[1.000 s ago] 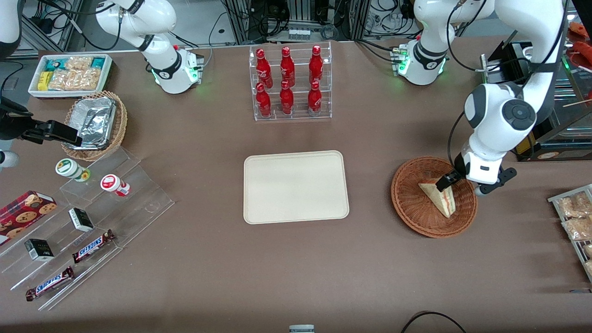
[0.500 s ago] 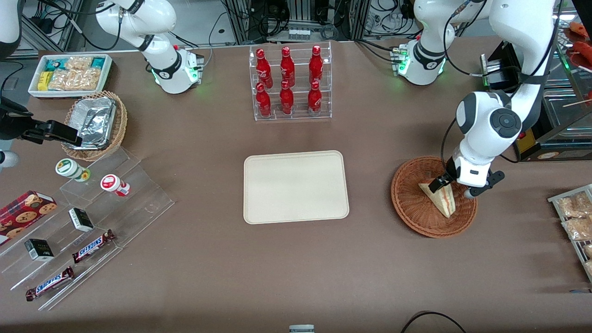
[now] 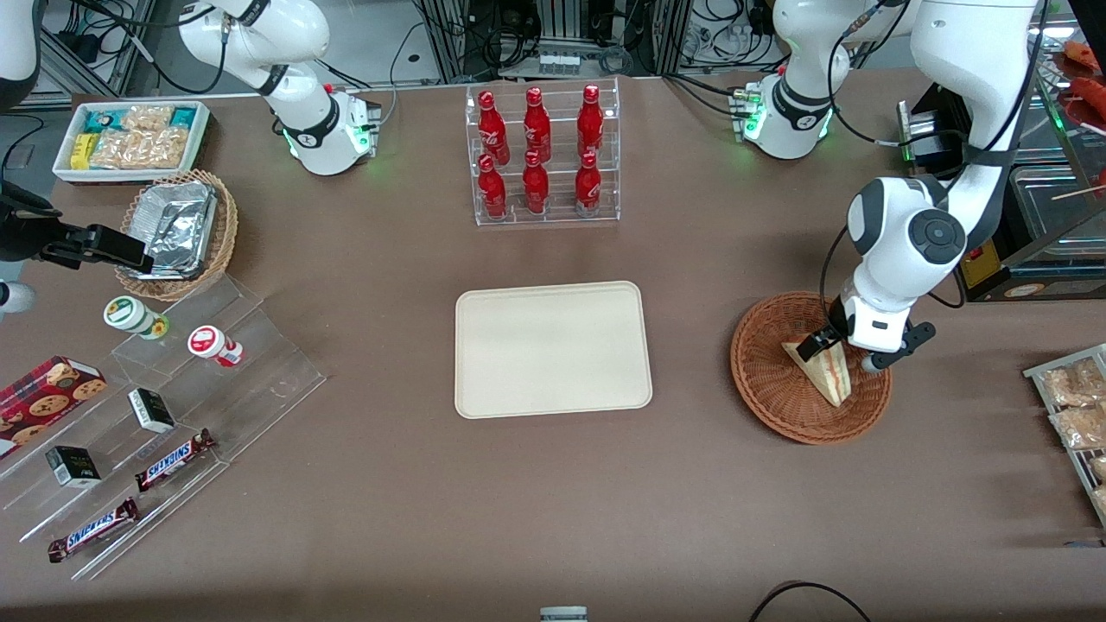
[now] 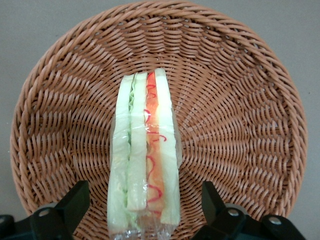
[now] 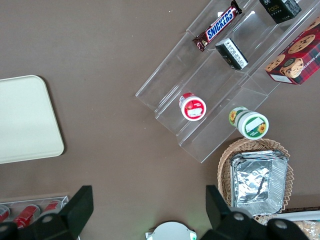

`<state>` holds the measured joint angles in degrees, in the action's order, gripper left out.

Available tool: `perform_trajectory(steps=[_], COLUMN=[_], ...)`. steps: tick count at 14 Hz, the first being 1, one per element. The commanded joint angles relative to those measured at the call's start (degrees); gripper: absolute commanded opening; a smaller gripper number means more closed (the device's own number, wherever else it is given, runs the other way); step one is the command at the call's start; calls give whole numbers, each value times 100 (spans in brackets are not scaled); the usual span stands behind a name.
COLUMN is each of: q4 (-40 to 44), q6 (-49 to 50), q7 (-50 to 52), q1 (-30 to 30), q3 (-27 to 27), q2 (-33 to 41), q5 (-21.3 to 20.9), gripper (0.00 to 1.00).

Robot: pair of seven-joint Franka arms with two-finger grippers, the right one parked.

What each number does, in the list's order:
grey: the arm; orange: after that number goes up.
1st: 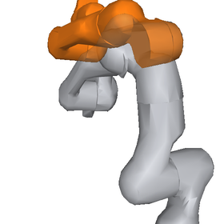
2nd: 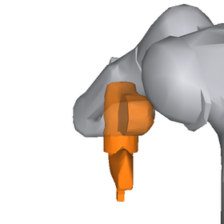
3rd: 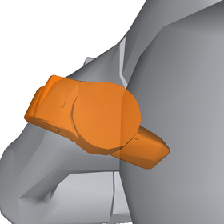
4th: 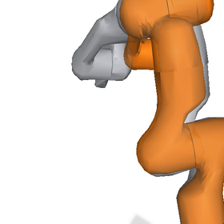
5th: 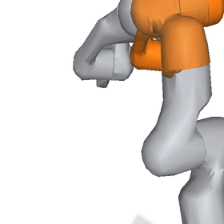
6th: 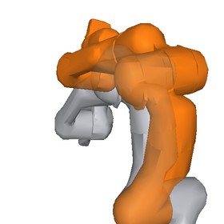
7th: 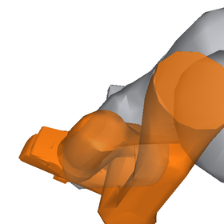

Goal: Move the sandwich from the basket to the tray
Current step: 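Lower the left gripper and close it on the wrapped sandwich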

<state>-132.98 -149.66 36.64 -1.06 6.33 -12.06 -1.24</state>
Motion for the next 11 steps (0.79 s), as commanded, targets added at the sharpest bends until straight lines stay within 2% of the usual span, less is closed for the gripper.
perform_trajectory(steps=[1, 2, 3, 4, 8, 11], q4=[-35, -26, -35, -43, 44, 631], q6=[-134, -134, -134, -125, 119, 1223], q7=[133, 125, 107, 90, 54, 63], q1=[10, 10, 10, 10, 10, 10], q3=[17, 17, 17, 17, 9, 61], q2=[-60, -60, -60, -51, 106, 414], q5=[-148, -157, -175, -184, -263, -342], gripper=[66, 37, 16, 0, 0, 0])
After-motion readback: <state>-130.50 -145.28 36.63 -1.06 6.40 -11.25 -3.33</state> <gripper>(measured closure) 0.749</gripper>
